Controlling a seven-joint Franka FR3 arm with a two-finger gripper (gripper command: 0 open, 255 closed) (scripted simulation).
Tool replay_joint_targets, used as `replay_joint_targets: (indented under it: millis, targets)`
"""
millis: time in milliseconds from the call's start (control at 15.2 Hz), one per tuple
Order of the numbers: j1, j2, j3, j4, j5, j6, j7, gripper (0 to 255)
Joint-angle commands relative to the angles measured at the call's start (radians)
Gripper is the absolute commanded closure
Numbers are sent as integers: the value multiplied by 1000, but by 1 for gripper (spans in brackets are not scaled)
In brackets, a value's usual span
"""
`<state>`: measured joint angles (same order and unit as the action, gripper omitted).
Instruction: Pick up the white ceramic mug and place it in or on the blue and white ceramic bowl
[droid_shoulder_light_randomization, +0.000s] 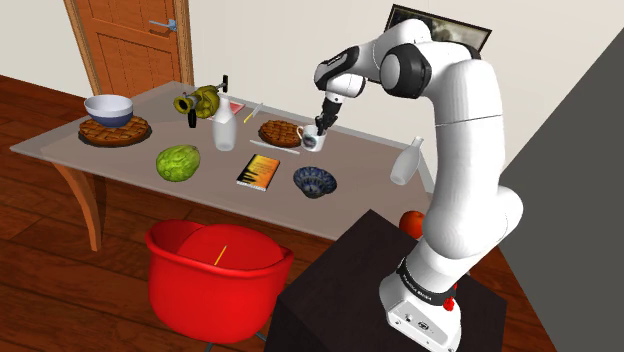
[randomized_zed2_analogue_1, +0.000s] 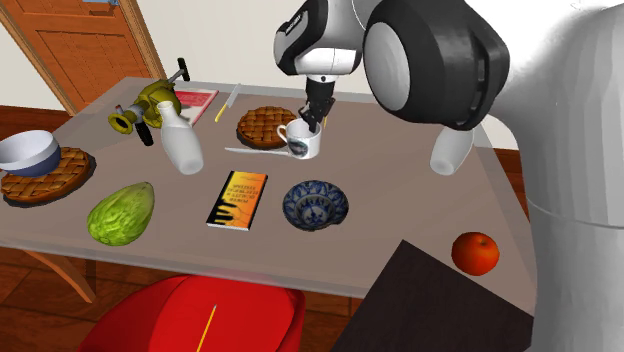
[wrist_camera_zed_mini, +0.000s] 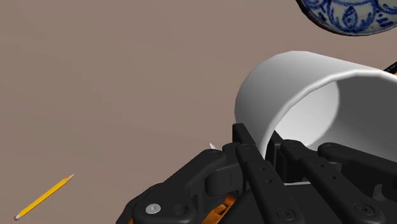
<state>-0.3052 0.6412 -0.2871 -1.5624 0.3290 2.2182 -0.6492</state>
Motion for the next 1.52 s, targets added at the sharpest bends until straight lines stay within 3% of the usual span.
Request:
replay_joint_targets:
  millis: [0, 132, 528, 990, 1452]
  targets:
    - [3, -15, -4, 4, -6, -18, 6, 255]
    - [4, -26, -7, 9, -11, -34, 10, 255]
    - [93, -266, -30, -343, -53, 89, 41, 255]
    - [174, -519, -44, -664, -143, 181, 135, 255]
    - [165, -450, -30, -684, -92, 264, 94, 255]
